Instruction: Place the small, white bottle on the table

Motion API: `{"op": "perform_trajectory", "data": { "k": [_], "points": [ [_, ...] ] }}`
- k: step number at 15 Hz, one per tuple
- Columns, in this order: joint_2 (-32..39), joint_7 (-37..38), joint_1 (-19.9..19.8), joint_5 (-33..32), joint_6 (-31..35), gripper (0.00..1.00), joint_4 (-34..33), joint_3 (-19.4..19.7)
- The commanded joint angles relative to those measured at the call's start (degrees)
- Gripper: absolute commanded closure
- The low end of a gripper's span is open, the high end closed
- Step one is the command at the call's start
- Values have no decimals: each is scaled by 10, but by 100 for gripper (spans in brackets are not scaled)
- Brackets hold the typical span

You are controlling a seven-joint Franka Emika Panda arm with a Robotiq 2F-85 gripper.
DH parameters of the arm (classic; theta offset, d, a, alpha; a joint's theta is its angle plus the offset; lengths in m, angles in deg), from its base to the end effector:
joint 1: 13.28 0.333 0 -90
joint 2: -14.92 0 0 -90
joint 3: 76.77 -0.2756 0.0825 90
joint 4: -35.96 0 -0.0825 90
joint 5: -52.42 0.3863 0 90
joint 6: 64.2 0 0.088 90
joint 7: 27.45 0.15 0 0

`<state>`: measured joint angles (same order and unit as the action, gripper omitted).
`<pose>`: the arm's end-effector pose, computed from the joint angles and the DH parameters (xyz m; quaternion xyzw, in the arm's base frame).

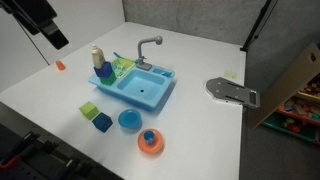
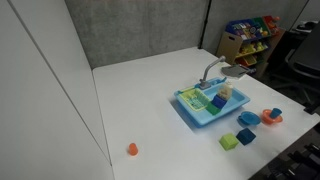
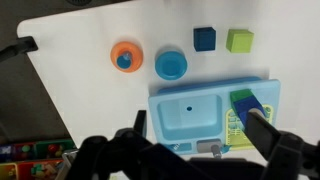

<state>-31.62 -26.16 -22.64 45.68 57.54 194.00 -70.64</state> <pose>0.3467 -0.0977 0.3843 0.9903 -0.1061 0.0866 0.0233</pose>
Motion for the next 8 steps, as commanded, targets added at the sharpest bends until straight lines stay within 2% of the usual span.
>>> {"op": "perform_trajectory", "data": {
  "k": [1, 8],
  "points": [
    [39, -20, 11, 18, 36, 0, 0, 17],
    [120, -49, 41, 69, 101, 0, -7, 31]
  ]
}}
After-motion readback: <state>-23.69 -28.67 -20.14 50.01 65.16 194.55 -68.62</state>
